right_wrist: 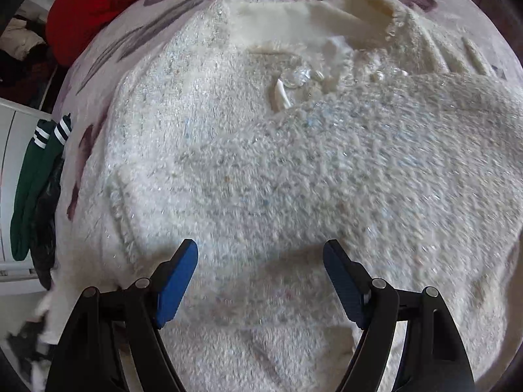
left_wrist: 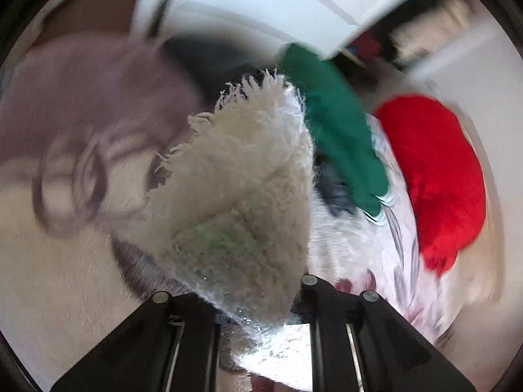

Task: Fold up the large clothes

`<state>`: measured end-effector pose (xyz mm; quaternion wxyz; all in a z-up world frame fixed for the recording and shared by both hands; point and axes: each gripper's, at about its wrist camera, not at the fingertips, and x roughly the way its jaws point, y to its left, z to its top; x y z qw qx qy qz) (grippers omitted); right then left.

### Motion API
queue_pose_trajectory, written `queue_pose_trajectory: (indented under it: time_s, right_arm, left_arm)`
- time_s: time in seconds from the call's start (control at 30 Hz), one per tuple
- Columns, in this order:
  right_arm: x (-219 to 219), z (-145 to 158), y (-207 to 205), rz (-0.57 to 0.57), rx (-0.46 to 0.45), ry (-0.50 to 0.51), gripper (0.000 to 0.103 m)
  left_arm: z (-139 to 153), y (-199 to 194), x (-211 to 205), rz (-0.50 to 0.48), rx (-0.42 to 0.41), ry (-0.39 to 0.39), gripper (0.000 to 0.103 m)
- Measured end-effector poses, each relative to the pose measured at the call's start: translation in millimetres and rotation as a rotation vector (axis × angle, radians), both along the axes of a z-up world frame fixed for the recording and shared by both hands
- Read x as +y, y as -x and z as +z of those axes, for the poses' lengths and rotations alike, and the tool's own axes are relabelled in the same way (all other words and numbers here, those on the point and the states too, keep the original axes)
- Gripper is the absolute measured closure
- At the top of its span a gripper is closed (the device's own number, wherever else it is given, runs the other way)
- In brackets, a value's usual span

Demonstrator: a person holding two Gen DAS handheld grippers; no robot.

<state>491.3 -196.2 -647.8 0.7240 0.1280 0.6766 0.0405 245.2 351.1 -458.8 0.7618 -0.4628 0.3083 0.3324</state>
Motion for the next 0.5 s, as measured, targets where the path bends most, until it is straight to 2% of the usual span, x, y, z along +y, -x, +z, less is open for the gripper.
queue_pose_trajectory:
  time_s: [0.07,0.17,0.23,0.3,0.4,0.5]
  right_arm:
    - [-4,-5,-6,0.047,0.023,0.015,0.020]
    - [-31,13,-9,0.003,-0.004,-0.108,0.020]
    - [-67,24,-2,-0.055,-0.015,-0.136,0.020]
    - [-112,31,11,-0.125,-0.011,-0.158,0.020]
    - [-193,37,43,-0.260,0.017,-0.196,0.020]
    - [-263,45,76,-0.378,0.028,-0.198,0.020]
  left_arm:
    - [32,-13,-20,-0.085,0.006,-0.118,0.094]
    - [65,-36,-59,-0.221,0.004,-0.253,0.094]
    - [87,-59,-108,-0.366,-0.001,-0.345,0.094]
    - [93,-76,-166,-0.505,0.004,-0.418,0.094]
    - [86,-109,-254,-0.711,0.001,-0.431,0.094]
    - [57,-141,-373,-0.966,0.038,-0.409,0.094]
